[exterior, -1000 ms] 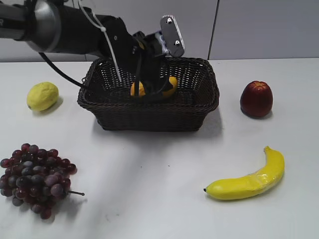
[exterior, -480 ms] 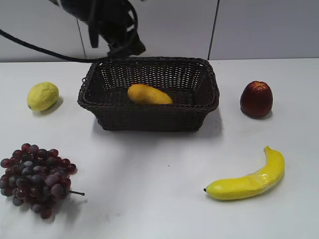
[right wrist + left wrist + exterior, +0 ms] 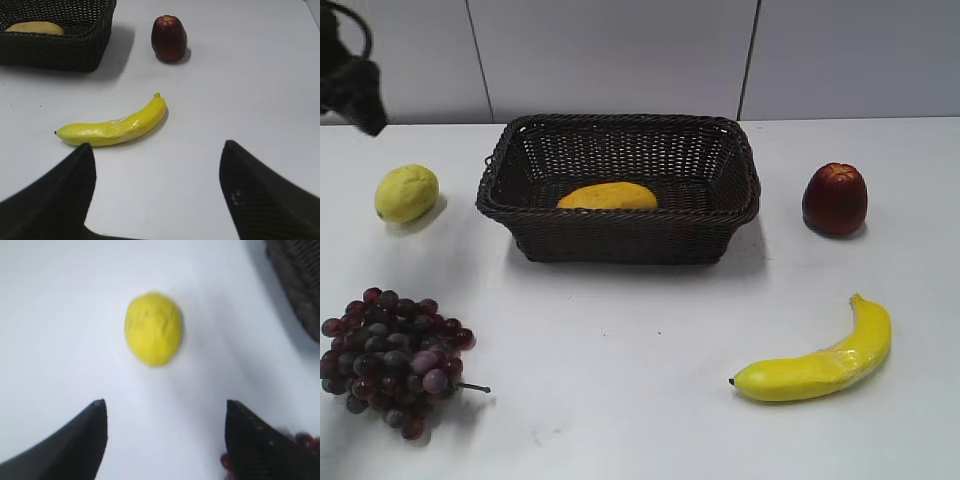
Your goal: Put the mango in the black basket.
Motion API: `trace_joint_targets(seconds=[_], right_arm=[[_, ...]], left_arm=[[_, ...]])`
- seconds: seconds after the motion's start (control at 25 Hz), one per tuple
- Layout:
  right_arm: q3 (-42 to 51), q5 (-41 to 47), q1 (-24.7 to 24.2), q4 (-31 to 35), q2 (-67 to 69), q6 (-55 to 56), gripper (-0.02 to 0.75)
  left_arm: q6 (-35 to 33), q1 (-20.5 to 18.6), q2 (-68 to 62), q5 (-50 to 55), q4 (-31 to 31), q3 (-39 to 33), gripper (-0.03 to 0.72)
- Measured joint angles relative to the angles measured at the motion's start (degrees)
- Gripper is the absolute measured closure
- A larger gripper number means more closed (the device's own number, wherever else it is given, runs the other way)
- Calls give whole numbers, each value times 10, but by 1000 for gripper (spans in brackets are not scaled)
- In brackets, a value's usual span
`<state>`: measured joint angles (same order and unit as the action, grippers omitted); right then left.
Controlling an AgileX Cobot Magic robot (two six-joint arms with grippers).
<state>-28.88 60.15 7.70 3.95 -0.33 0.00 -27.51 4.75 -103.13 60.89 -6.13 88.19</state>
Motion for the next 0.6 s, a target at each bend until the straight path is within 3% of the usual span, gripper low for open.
trace_joint_targets(seconds=[0.12, 0.28, 0.6], right_arm=[[0, 0, 0, 0, 0, 0, 150], [0, 0, 0, 0, 0, 0, 150], [0, 0, 0, 0, 0, 0, 150]], left_arm=[[51, -49, 0, 69, 1, 0, 157], [113, -97, 13, 85, 1, -11, 191], [136, -115, 106, 87, -2, -107, 200]])
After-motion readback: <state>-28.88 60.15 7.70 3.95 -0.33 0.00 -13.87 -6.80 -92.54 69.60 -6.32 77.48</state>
